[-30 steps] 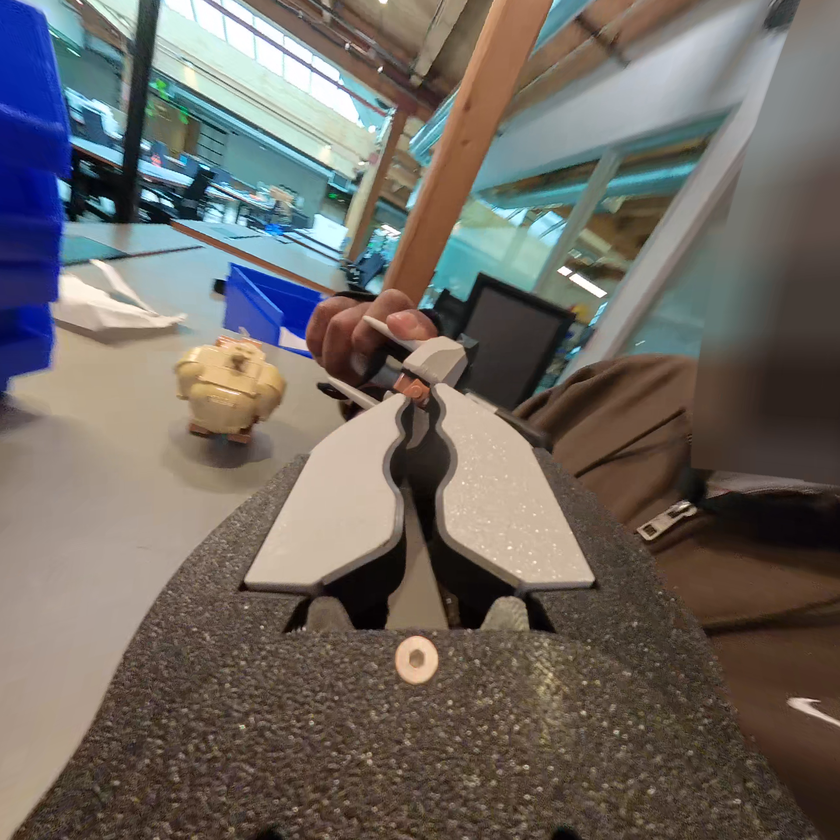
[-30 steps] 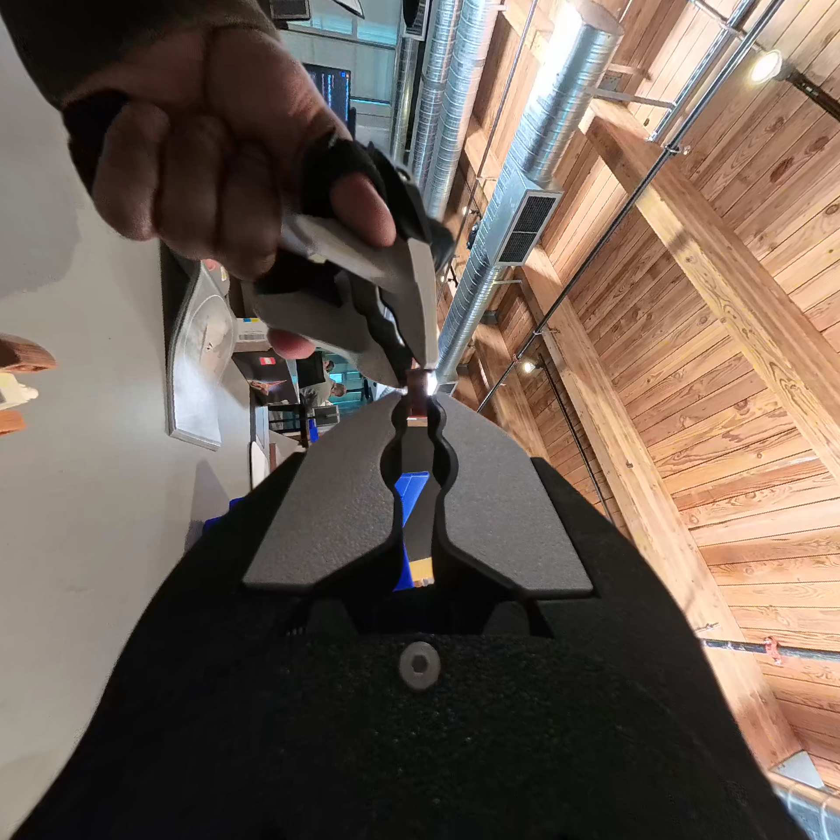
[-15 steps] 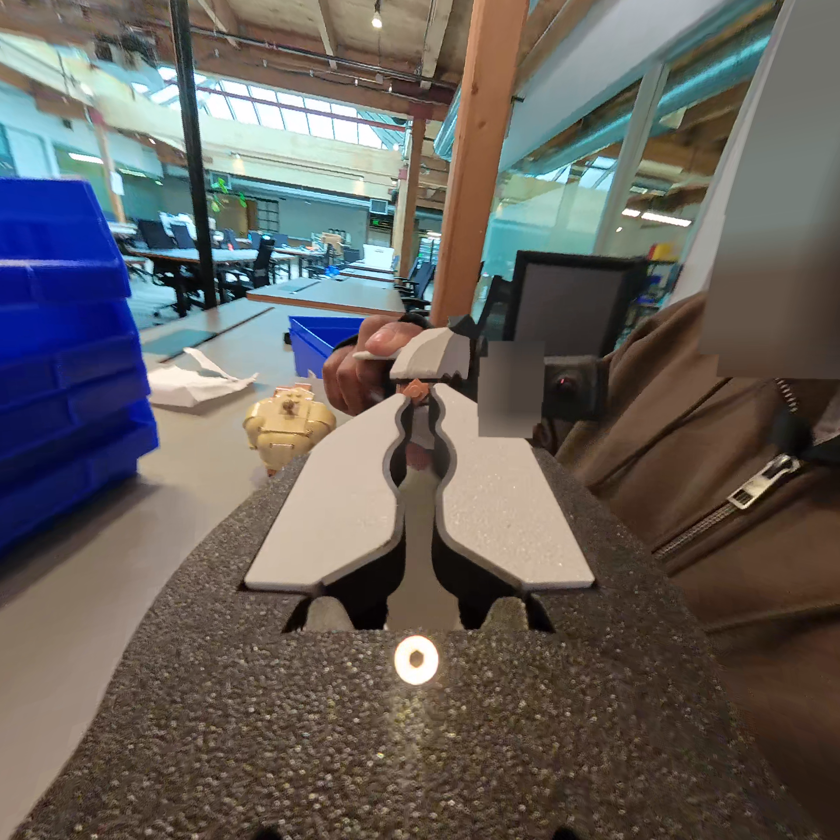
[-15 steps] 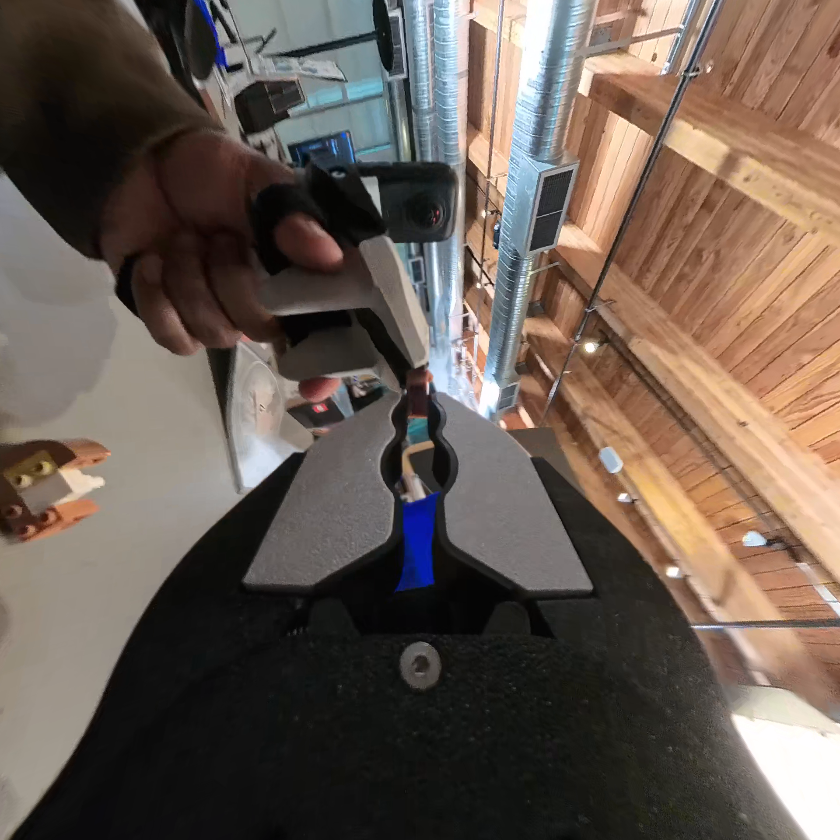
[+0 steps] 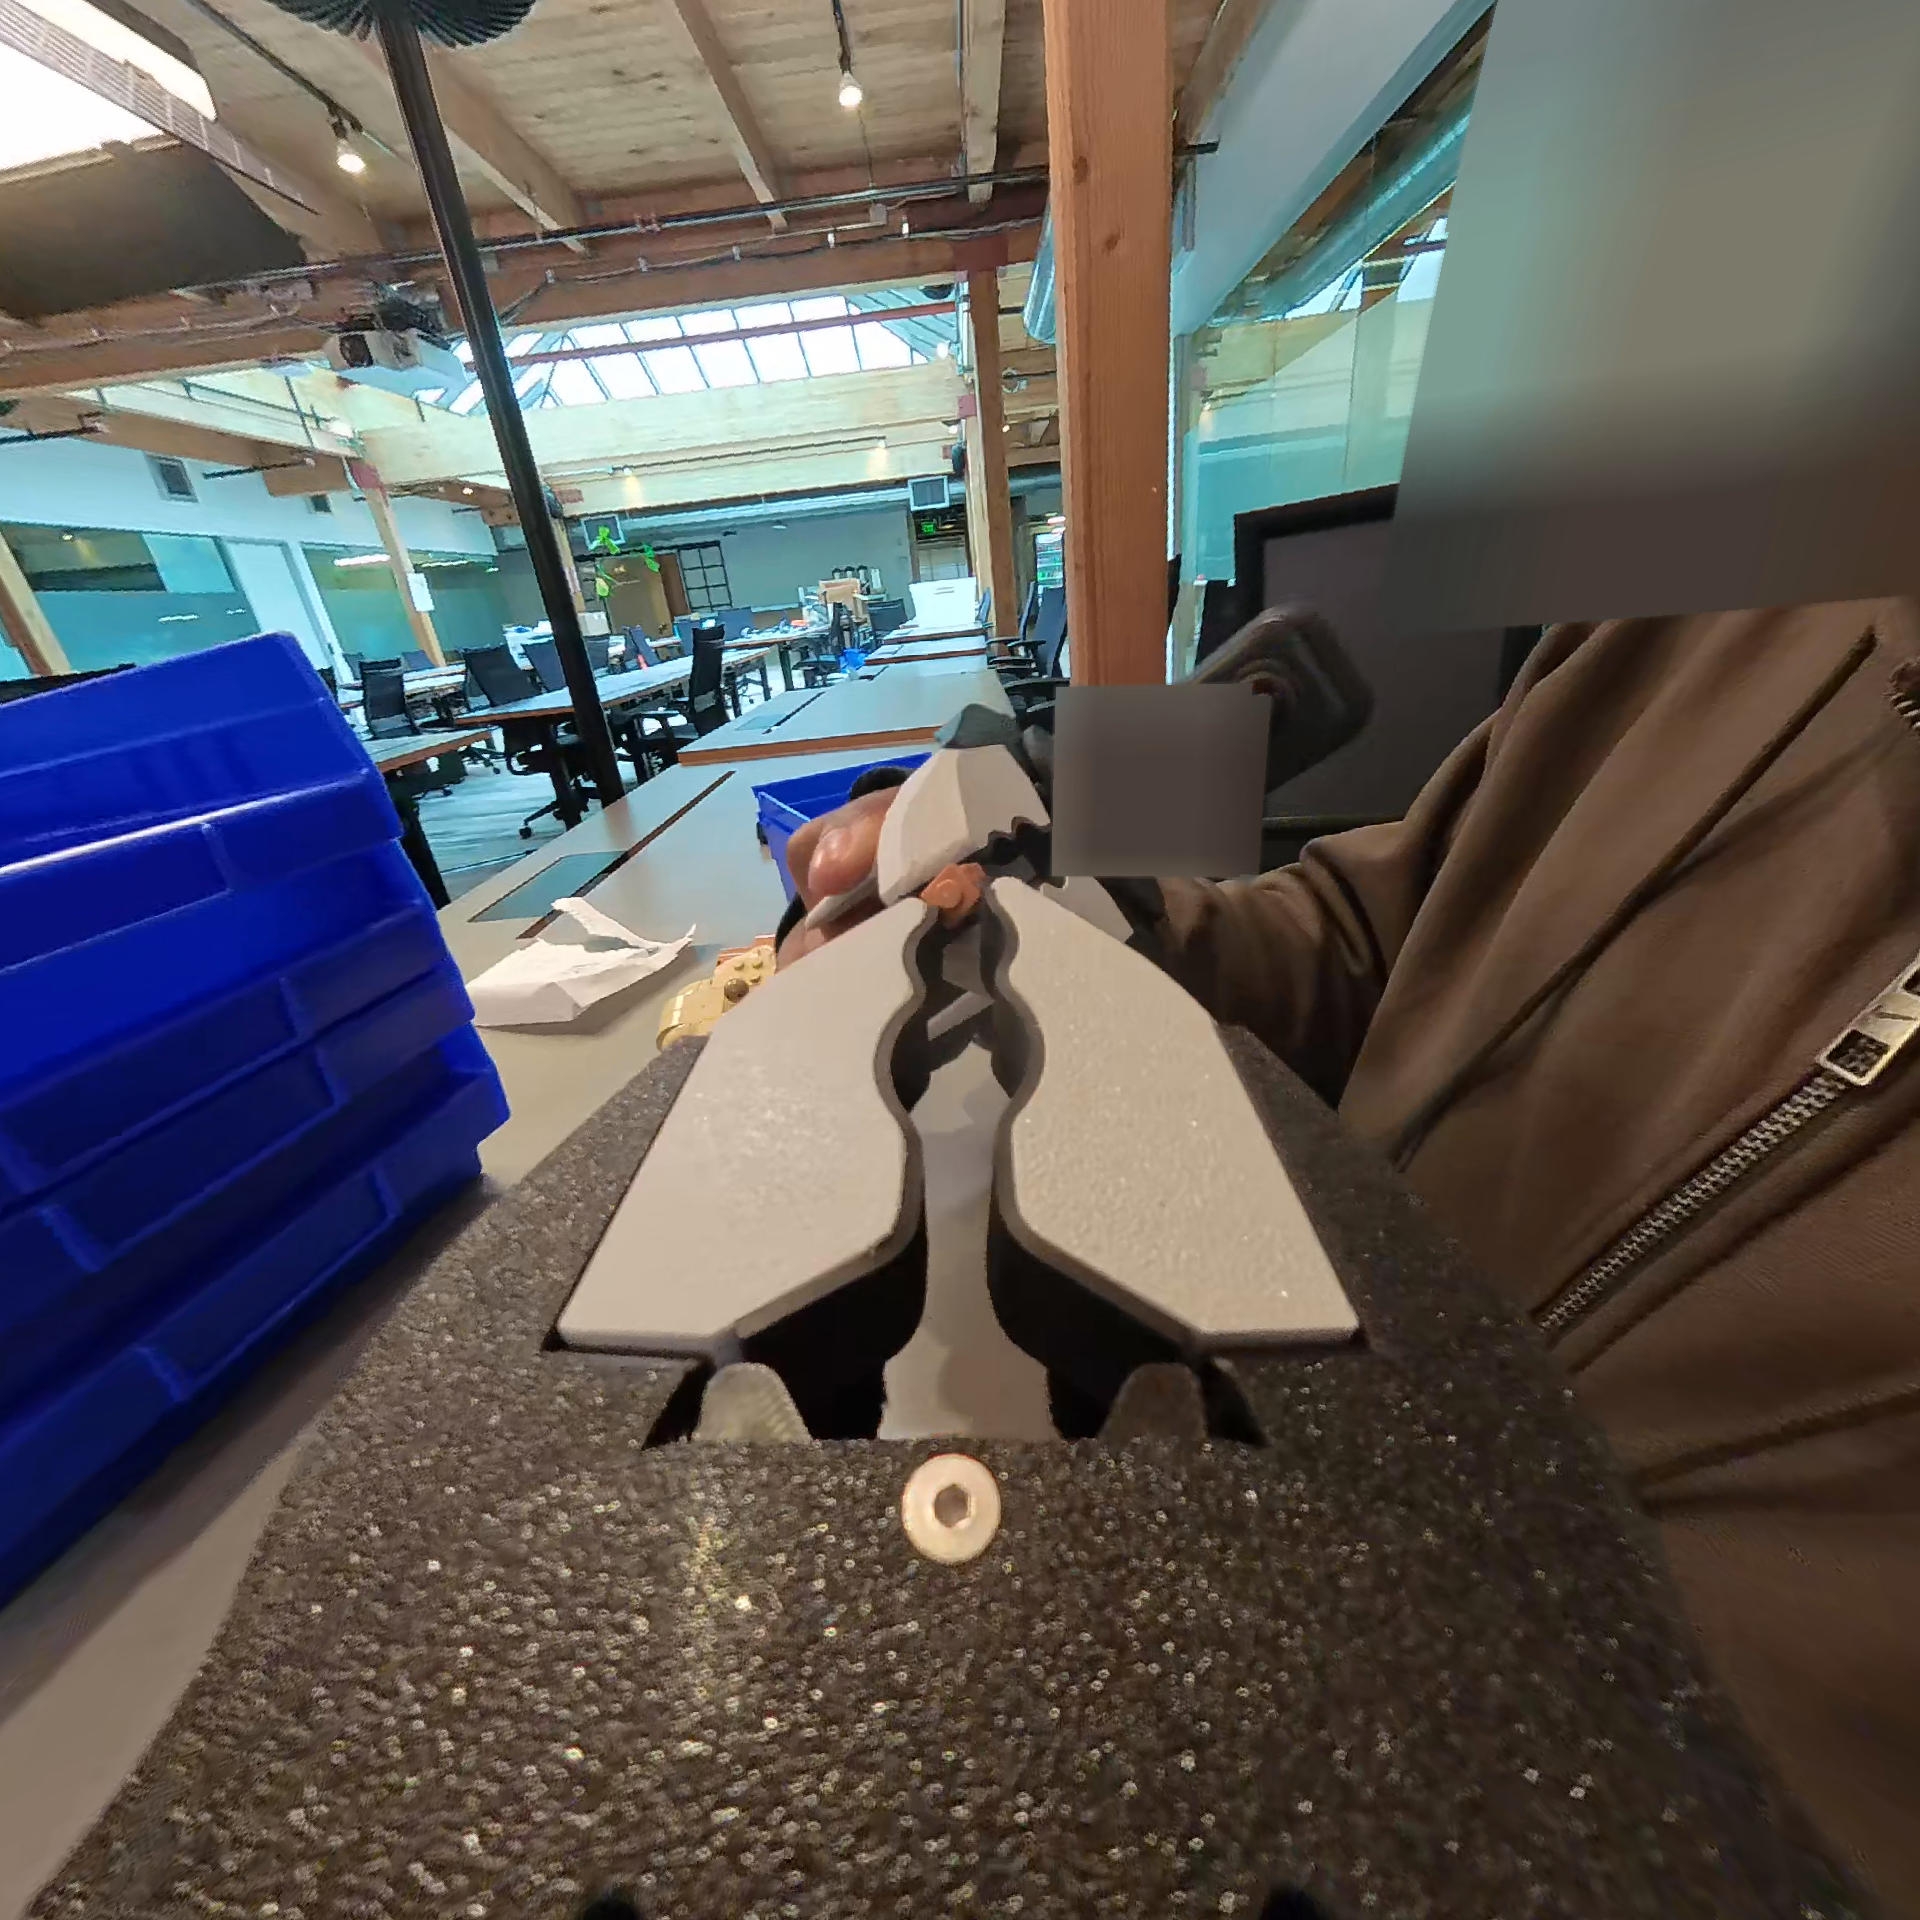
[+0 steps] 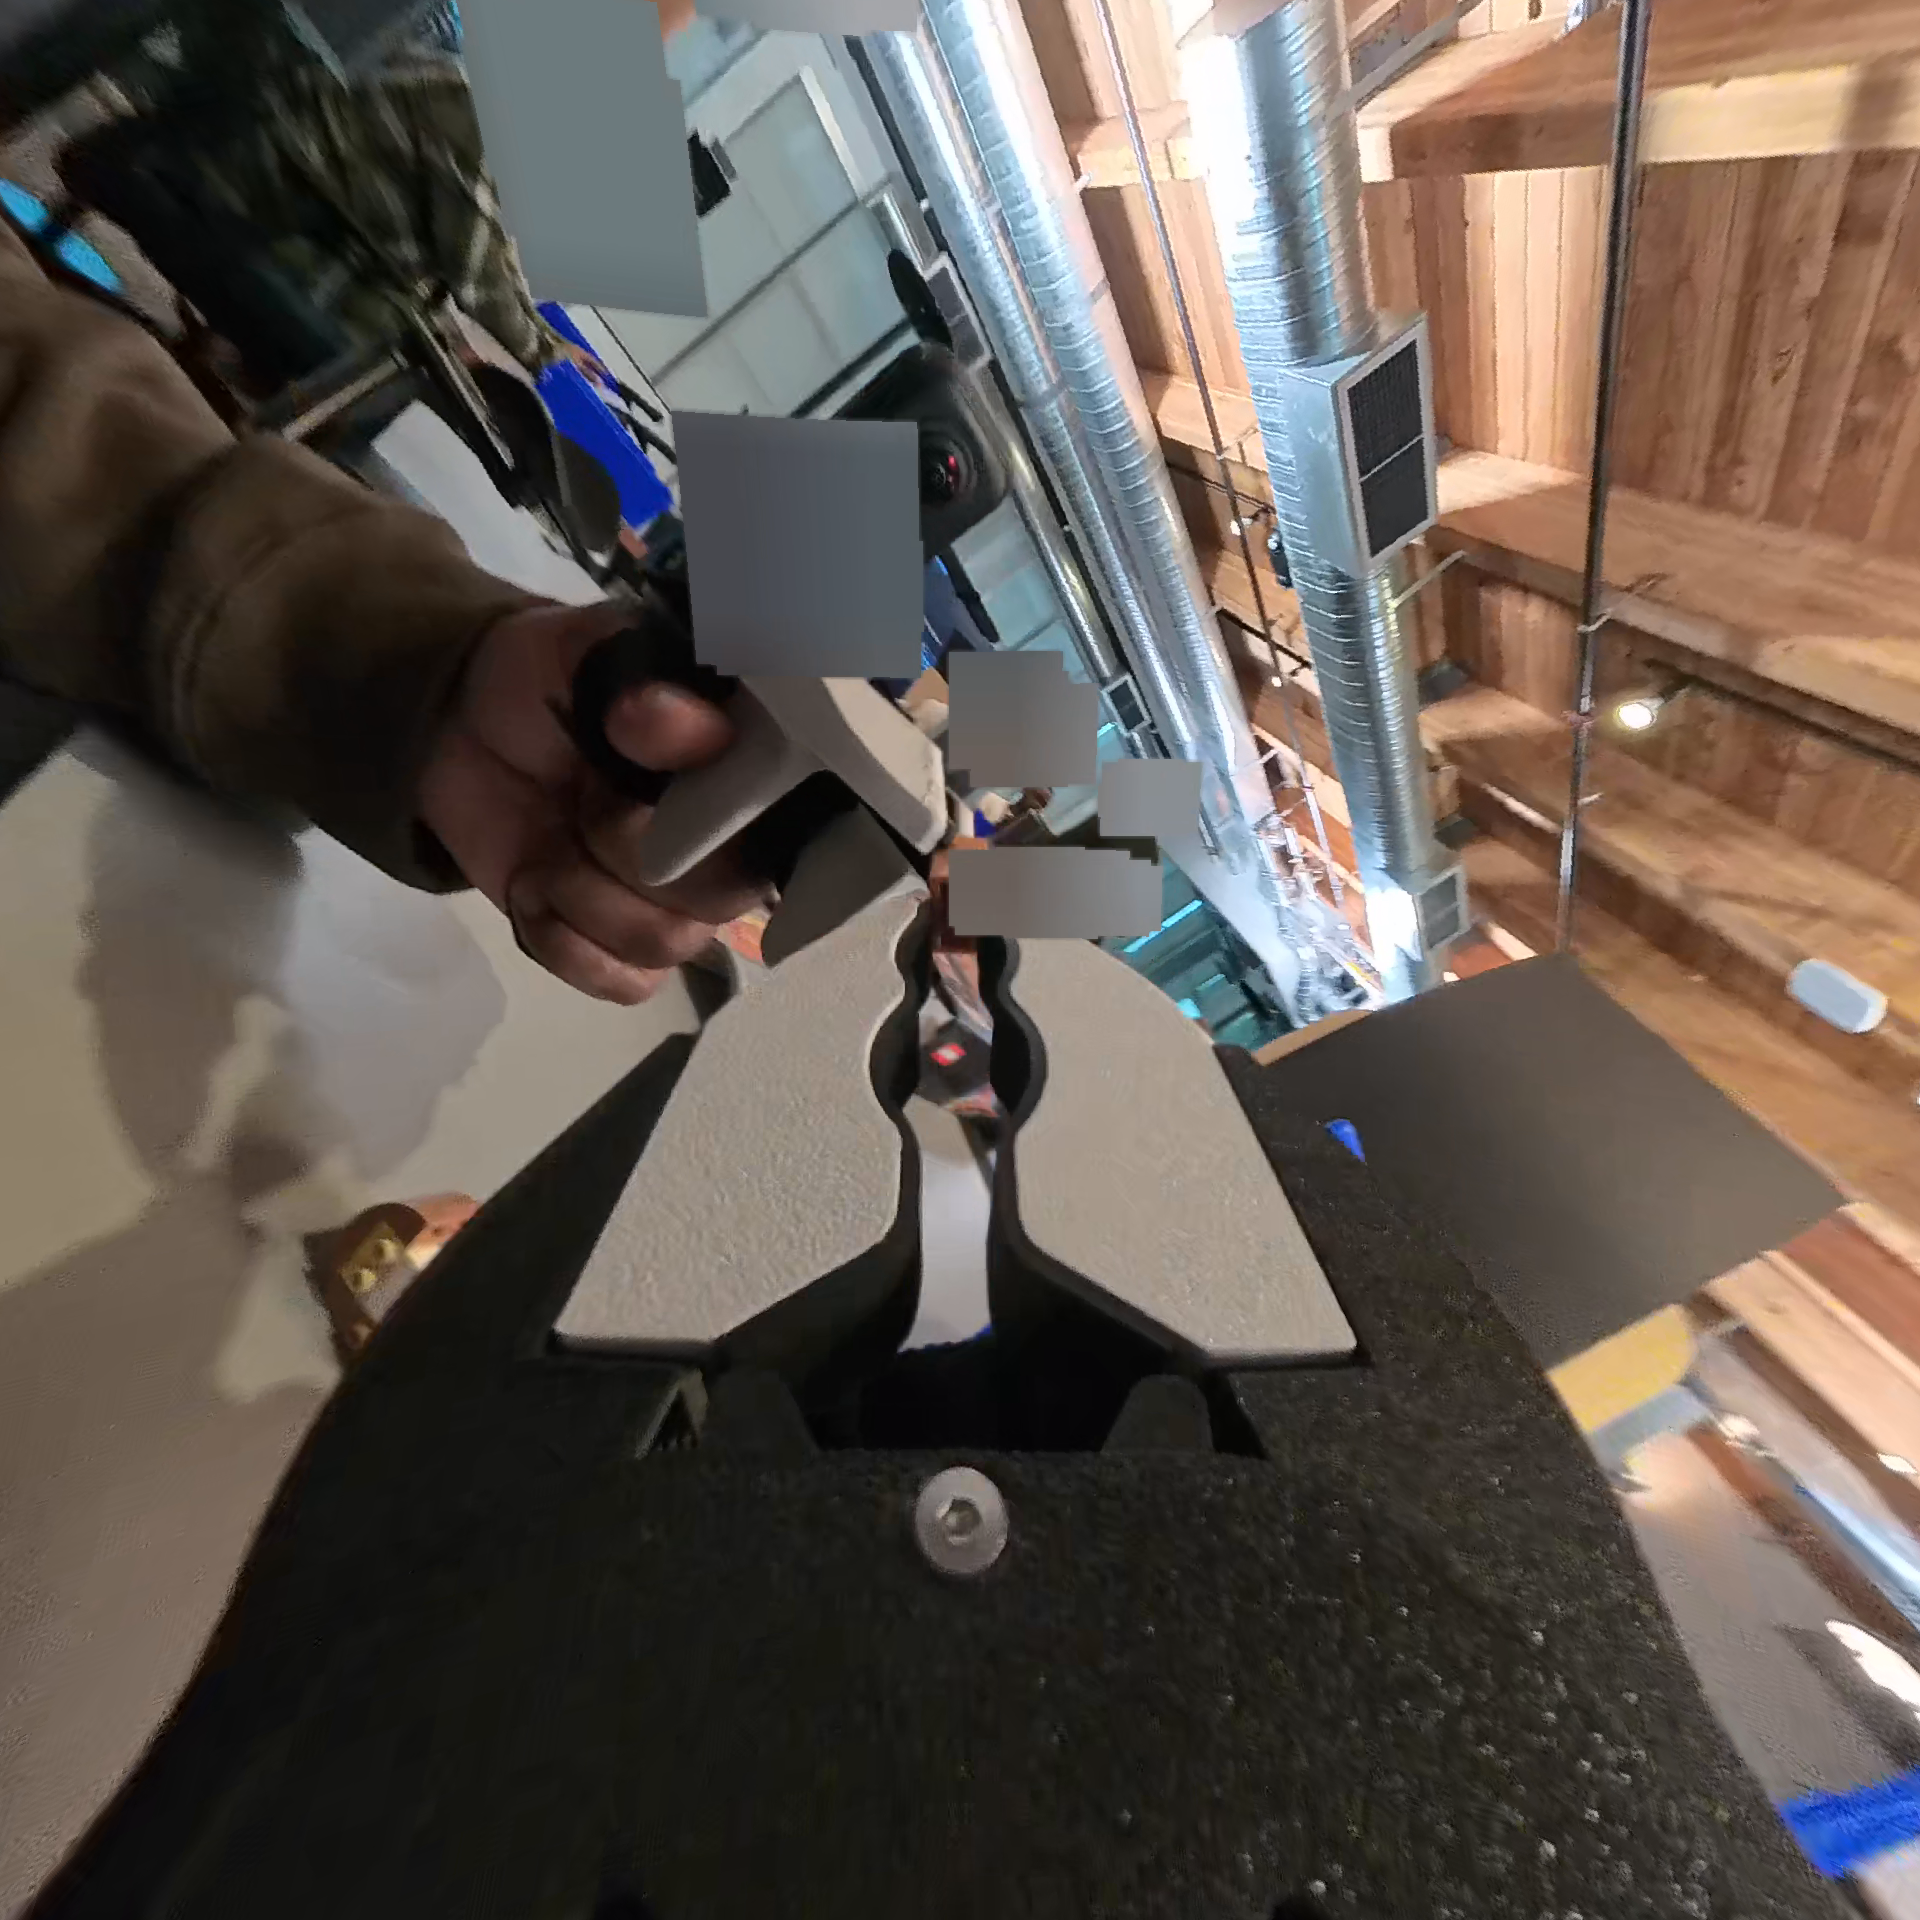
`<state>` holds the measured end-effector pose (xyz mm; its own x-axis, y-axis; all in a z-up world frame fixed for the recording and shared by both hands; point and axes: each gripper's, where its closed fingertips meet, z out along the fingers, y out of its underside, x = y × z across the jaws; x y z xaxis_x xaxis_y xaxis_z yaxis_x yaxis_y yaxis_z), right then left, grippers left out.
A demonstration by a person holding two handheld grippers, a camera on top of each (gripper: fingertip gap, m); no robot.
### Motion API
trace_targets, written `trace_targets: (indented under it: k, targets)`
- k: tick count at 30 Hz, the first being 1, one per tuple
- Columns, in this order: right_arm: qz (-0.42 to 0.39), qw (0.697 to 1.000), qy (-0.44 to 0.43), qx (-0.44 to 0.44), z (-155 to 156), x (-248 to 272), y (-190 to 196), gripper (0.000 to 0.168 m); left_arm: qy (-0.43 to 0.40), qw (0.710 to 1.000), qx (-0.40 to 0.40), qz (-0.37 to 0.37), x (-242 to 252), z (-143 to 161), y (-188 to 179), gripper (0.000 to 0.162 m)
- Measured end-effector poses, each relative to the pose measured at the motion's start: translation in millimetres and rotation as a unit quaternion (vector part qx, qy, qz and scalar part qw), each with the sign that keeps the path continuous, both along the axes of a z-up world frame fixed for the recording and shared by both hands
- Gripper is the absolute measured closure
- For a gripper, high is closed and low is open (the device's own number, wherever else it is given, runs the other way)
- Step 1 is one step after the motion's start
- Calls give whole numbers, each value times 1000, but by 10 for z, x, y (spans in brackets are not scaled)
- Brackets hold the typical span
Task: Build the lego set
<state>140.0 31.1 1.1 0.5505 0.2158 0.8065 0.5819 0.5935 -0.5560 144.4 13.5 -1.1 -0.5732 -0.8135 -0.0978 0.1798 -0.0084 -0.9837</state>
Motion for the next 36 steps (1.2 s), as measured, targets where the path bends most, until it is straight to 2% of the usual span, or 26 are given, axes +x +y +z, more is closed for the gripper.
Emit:
trace_targets:
  k: [2,6,9,13,16,19,22,24,25,28,32,36]
  targets:
    - [30,999,19,-23,-3,-25,-30,161,3,1000,-15,-21,-21,11,-23,155]
    - [85,993,38,-70,-67,-119,-86,161,19,987,-130,-92,-91,143,52,155]
    - [69,995,30,-62,-79,-112,-55,160,20,991,-113,-62,-54,118,98,155]
    - [17,998,44,-33,28,38,16,161,12,998,-59,32,81,231,273,155]
    - [-26,997,73,-16,126,201,89,161,23,990,-20,136,326,563,594,155]
    - [-63,994,94,-8,194,324,141,161,37,964,64,255,690,950,1044,154]
    - [-85,990,113,-5,244,409,166,161,70,925,128,350,1157,1116,1627,154]
    - [-96,988,124,-8,264,470,179,161,129,916,112,363,1450,1004,1956,152]
    - [-100,986,131,-10,276,499,182,161,148,915,85,366,1557,951,2093,146]
    - [-109,982,152,-17,333,589,178,160,161,921,25,353,1666,828,2251,133]
    - [-141,976,162,-36,470,759,247,160,126,929,17,348,1459,704,2187,128]
    - [-257,949,145,-109,712,1251,573,160,100,940,26,324,1100,485,1930,127]
